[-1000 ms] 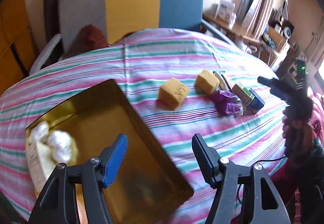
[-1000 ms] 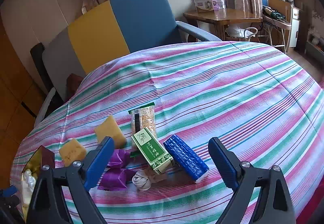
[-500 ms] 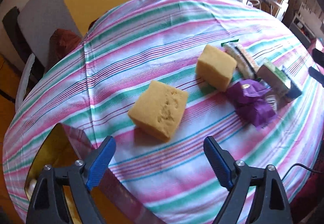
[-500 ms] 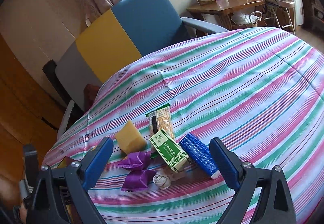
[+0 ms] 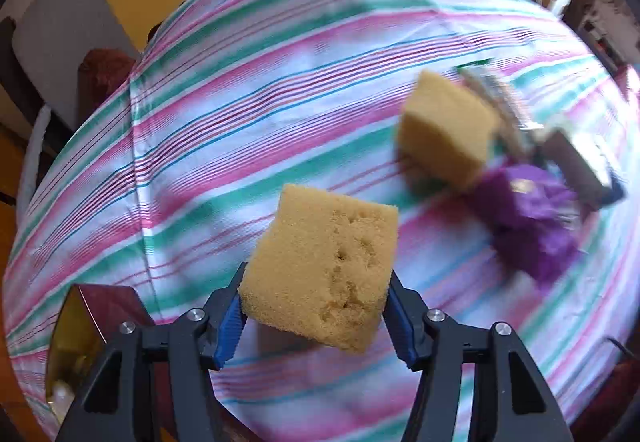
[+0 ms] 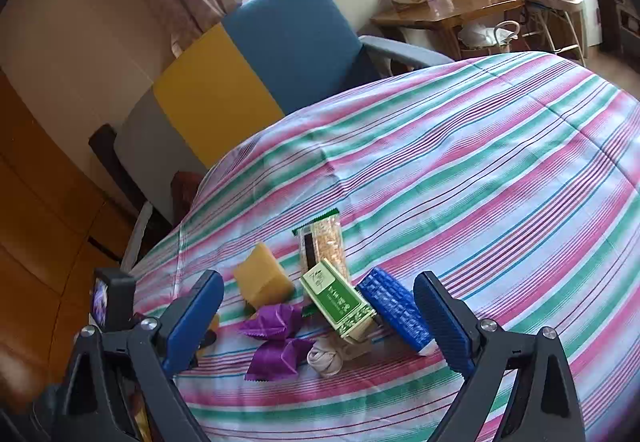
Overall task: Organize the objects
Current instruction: 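Grasp the yellow sponge block with the left tool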
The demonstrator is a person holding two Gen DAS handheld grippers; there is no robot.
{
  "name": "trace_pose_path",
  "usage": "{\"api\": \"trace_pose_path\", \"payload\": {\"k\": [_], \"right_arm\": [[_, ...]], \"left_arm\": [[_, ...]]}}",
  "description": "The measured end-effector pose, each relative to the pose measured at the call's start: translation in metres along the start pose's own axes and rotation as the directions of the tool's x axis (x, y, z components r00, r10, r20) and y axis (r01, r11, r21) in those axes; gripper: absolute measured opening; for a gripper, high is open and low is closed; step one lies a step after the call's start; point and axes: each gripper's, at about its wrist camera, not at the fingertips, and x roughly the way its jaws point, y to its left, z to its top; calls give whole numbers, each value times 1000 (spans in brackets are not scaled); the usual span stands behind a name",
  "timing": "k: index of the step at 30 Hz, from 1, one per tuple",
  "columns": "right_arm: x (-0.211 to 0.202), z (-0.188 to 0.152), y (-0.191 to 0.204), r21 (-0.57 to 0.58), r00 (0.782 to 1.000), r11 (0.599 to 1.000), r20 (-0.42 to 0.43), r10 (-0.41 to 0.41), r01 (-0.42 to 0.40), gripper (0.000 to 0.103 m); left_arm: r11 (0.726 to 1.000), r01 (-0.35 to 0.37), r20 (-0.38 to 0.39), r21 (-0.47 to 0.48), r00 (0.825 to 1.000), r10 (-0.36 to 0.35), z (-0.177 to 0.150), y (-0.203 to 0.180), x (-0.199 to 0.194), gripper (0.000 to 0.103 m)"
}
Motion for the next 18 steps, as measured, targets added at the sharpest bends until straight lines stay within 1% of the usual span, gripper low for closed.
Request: {"api": "trace_pose_path", "payload": {"k": [2,5,8,12,14,16,17,18], "right_arm": [[-8,4,-11,53,999,999,40,-8,6,97],[-10,8,-28,143,999,990,37,-9,4,97],[-9,9,-37,192,999,981,29,-14,8,97],[-4,8,-39,199,1000,980,6,-25,23,97],[0,6,-37,187,1000,982,-12,-16,18,97],[5,4,-31,165,999,986,-36,20,-14,97],[8,3,-27,155,997,987,-52,52,-43,97],[11,2,-23,144,994,987,-71,88,-77,97]], "left_arm": [[1000,17,59,15,998,-18,-14,-13,-22,61],[998,60,124,22,990,-63,-43,-31,-48,61],[995,92,138,26,986,-94,-75,-56,-60,61],[993,117,133,27,984,-120,-107,-87,-55,61],[992,115,128,43,984,-120,-119,-100,-49,61],[990,135,107,39,985,-139,-133,-108,-40,61],[991,132,106,37,985,-135,-138,-111,-37,61],[993,111,152,45,981,-116,-145,-113,-39,61]]}}
